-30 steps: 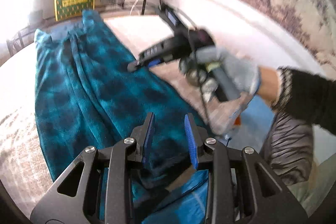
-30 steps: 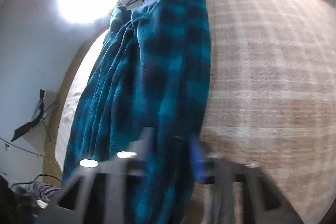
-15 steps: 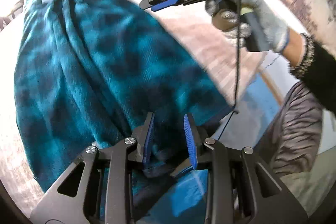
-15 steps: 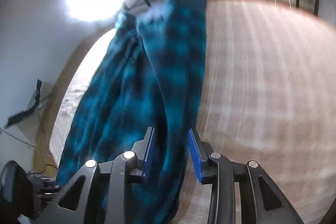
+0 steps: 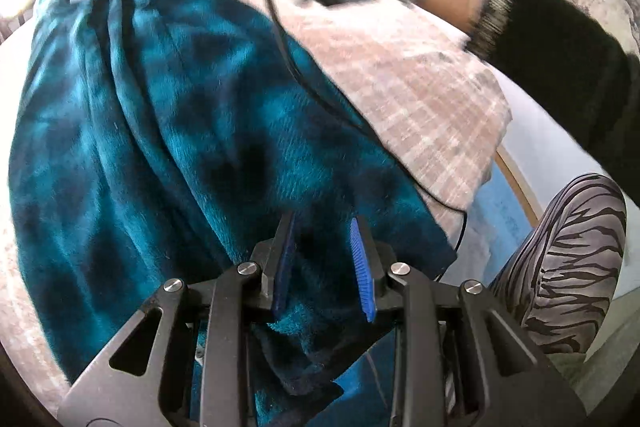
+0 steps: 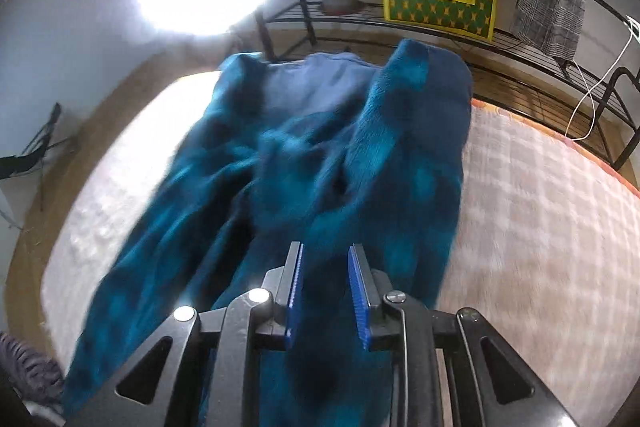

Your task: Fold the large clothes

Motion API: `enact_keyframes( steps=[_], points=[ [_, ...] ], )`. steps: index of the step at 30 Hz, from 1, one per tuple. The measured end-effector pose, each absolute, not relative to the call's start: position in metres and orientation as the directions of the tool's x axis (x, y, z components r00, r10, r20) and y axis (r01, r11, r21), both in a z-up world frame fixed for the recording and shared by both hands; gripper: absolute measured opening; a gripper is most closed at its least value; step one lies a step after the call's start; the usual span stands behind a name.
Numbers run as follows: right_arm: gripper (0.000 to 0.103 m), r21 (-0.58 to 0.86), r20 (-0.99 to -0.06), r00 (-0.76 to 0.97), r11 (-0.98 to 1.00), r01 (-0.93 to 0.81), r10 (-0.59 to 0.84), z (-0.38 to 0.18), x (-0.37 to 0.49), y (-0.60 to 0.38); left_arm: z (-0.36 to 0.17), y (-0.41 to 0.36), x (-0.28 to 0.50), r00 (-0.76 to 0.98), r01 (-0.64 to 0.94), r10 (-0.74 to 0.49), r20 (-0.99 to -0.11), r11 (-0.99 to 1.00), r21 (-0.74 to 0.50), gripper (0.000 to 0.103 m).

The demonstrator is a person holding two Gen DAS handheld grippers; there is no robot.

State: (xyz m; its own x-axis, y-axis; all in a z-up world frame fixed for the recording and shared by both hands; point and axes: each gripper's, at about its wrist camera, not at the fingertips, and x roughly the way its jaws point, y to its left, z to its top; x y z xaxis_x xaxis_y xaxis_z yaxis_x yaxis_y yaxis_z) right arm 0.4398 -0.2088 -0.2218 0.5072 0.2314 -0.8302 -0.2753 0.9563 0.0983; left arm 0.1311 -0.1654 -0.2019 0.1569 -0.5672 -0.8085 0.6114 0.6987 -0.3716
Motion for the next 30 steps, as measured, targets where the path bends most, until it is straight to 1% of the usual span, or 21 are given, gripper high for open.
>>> enact_keyframes(
  steps=[2,3,5,7,9,11,13,15,16,18,23,24,27,30],
  points=[
    [0.022,0.074,-0.833,0.519,0.969,-0.236,0.191,-0.238,0.47,-0.21,-0.21,-0.169,0.132,0.126,0.606,-0.566,-0.815,0.694,-0.389,0.028],
    [0.019,0.071,-0.834,0.522,0.973,-0.221,0.18,-0.244,0.482,-0.209,-0.214,-0.17,0.133,0.115,0.607,-0.564,-0.818,0.692,-0.391,0.028],
    [0.019,0.11,-0.819,0.536,0.973,-0.204,0.205,-0.254,0.498,-0.211,-0.217,-0.172,0.132,0.111,0.611,-0.562,-0.82,0.689,-0.389,0.028],
    [0.022,0.085,-0.81,0.553,0.973,-0.216,0.194,-0.252,0.501,-0.206,-0.218,-0.172,0.135,0.098,0.599,-0.571,-0.815,0.688,-0.409,0.028],
    [0.022,0.056,-0.819,0.543,0.968,-0.243,0.184,-0.245,0.502,-0.201,-0.219,-0.169,0.138,0.085,0.577,-0.585,-0.807,0.689,-0.439,0.028],
    [0.021,0.099,-0.782,0.582,0.966,-0.237,0.223,-0.226,0.5,-0.21,-0.22,-0.163,0.137,0.084,0.573,-0.59,-0.803,0.688,-0.445,0.028],
    [0.022,0.176,-0.741,0.624,0.968,-0.178,0.249,-0.214,0.507,-0.23,-0.221,-0.16,0.136,0.084,0.568,-0.593,-0.801,0.689,-0.451,0.028],
    [0.023,0.217,-0.728,0.639,0.968,-0.125,0.246,-0.213,0.521,-0.245,-0.22,-0.156,0.136,0.08,0.558,-0.603,-0.794,0.687,-0.466,0.028],
    [0.026,0.223,-0.73,0.637,0.968,-0.119,0.247,-0.215,0.529,-0.247,-0.219,-0.156,0.135,0.079,0.558,-0.604,-0.793,0.686,-0.467,0.028],
    [0.026,0.21,-0.744,0.628,0.972,-0.105,0.229,-0.224,0.539,-0.247,-0.218,-0.153,0.135,0.079,0.559,-0.606,-0.792,0.684,-0.468,0.028],
    [0.024,0.087,-0.806,0.583,0.995,-0.054,0.103,-0.263,0.563,-0.236,-0.223,-0.144,0.13,0.076,0.559,-0.607,-0.791,0.683,-0.47,0.028],
    [0.024,0.08,-0.799,0.594,0.996,-0.046,0.092,-0.266,0.564,-0.236,-0.223,-0.144,0.134,0.079,0.566,-0.602,-0.795,0.683,-0.461,0.028],
    [0.023,0.085,-0.805,0.587,0.996,-0.023,0.082,-0.262,0.564,-0.237,-0.223,-0.146,0.128,0.087,0.58,-0.591,-0.802,0.685,-0.442,0.028],
    [0.024,0.08,-0.796,0.6,0.997,-0.021,0.077,-0.242,0.549,-0.238,-0.219,-0.142,0.123,0.094,0.577,-0.603,-0.792,0.681,-0.45,0.028]
  ],
)
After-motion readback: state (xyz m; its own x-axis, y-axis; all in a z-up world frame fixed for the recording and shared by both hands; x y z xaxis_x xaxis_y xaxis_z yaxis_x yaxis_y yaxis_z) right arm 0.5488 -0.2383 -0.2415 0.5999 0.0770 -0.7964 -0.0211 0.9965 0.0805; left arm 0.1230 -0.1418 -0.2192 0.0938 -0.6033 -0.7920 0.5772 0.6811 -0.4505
